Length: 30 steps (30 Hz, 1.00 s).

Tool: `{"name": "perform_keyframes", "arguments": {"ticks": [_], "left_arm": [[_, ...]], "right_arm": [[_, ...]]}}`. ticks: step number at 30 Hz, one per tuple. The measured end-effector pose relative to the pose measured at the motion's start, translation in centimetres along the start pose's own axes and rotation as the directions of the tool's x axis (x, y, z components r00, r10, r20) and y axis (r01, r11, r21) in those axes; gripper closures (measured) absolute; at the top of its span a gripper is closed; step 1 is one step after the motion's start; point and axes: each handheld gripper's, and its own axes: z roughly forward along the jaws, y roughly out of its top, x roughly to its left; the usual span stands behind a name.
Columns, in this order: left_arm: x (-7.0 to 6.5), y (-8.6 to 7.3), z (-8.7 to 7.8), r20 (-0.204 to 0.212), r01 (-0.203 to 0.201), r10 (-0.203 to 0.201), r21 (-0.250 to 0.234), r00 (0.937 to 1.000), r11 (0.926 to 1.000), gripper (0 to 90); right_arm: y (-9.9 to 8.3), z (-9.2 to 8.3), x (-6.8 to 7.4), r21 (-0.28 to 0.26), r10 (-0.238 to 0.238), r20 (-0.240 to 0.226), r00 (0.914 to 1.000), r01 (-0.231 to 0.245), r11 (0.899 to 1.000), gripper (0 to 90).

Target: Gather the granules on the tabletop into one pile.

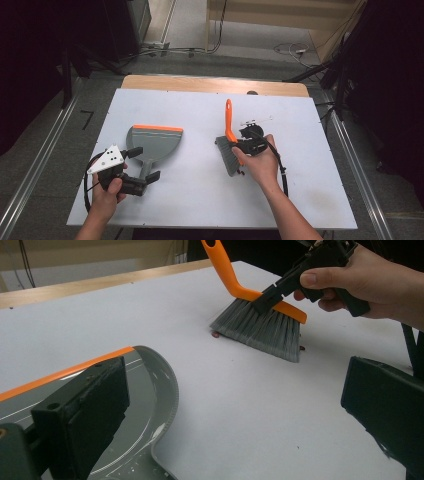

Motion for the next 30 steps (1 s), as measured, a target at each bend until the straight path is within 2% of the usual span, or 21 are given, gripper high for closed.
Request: {"name": "perform_keyframes", "arguments": {"ticks": [9, 12, 14, 15, 16, 18, 20, 24, 25, 26, 28, 30], "left_arm": [[0.0, 0.0, 0.0, 0.0, -0.001, 0.001, 0.001, 1.0, 1.0, 0.0], [0.0, 0.0, 0.0, -0.001, 0.0, 0.0, 0.001, 1.0, 1.0, 0.0], [0.0, 0.1, 0.0, -0.001, 0.001, -0.001, 0.0, 1.0, 1.0, 0.0], [0.0, 0.1, 0.1, -0.001, 0.002, -0.002, 0.0, 1.0, 1.0, 0.0], [0.0, 0.1, 0.1, -0.001, 0.0, 0.0, 0.001, 1.0, 1.0, 0.0], [0.0, 0.1, 0.1, 0.002, 0.0, 0.0, 0.001, 1.0, 1.0, 0.0], [-0.1, 0.1, 0.2, 0.001, -0.001, 0.001, 0.004, 1.0, 1.0, 0.0], [-0.1, 0.1, 0.2, 0.003, -0.003, 0.003, 0.006, 1.0, 1.0, 0.0], [-0.1, 0.1, 0.2, 0.003, -0.002, 0.002, 0.006, 1.0, 1.0, 0.0], [0.0, 0.1, 0.2, 0.004, 0.0, 0.0, 0.006, 1.0, 1.0, 0.0], [0.0, 0.0, 0.2, 0.004, -0.001, 0.001, 0.006, 1.0, 1.0, 0.0], [0.1, 0.0, 0.2, 0.006, 0.0, -0.001, 0.004, 1.0, 1.0, 0.0]], "right_arm": [[-0.5, -0.6, -1.3, -0.012, 0.043, 0.014, 0.999, -0.043, 0.999, 68.4], [-0.6, -0.8, -1.6, -0.025, 0.061, -0.017, 0.998, -0.061, 0.998, 68.6], [-0.5, -1.2, -1.3, -0.039, 0.07, -0.038, 0.9968, -0.072, 0.997, 69.0], [-0.3, -1.5, -0.7, -0.051, 0.055, -0.05, 0.9972, -0.058, 0.997, 69.2], [-0.3, -1.5, -0.7, -0.051, 0.055, -0.05, 0.9972, -0.058, 0.997, 69.2], [0.6, -1.8, 0.3, -0.064, 0.046, -0.087, 0.9951, -0.052, 0.997, 69.3], [1.0, -1.7, 0.7, -0.067, 0.044, -0.092, 0.9948, -0.05, 0.997, 69.3], [2.6, -0.5, 2.4, -0.066, 0.036, -0.107, 0.9935, -0.044, 0.997, 69.3], [3.0, 0.0, 2.8, -0.059, 0.034, -0.107, 0.9937, -0.041, 0.997, 69.3], [3.7, 1.2, 3.2, -0.033, 0.054, -0.114, 0.992, -0.058, 0.998, 69.3], [3.9, 1.8, 3.2, -0.024, 0.069, -0.113, 0.9912, -0.072, 0.997, 69.3], [4.1, 2.8, 3.0, -0.01, 0.087, -0.084, 0.9926, -0.088, 0.996, 69.3]]}}
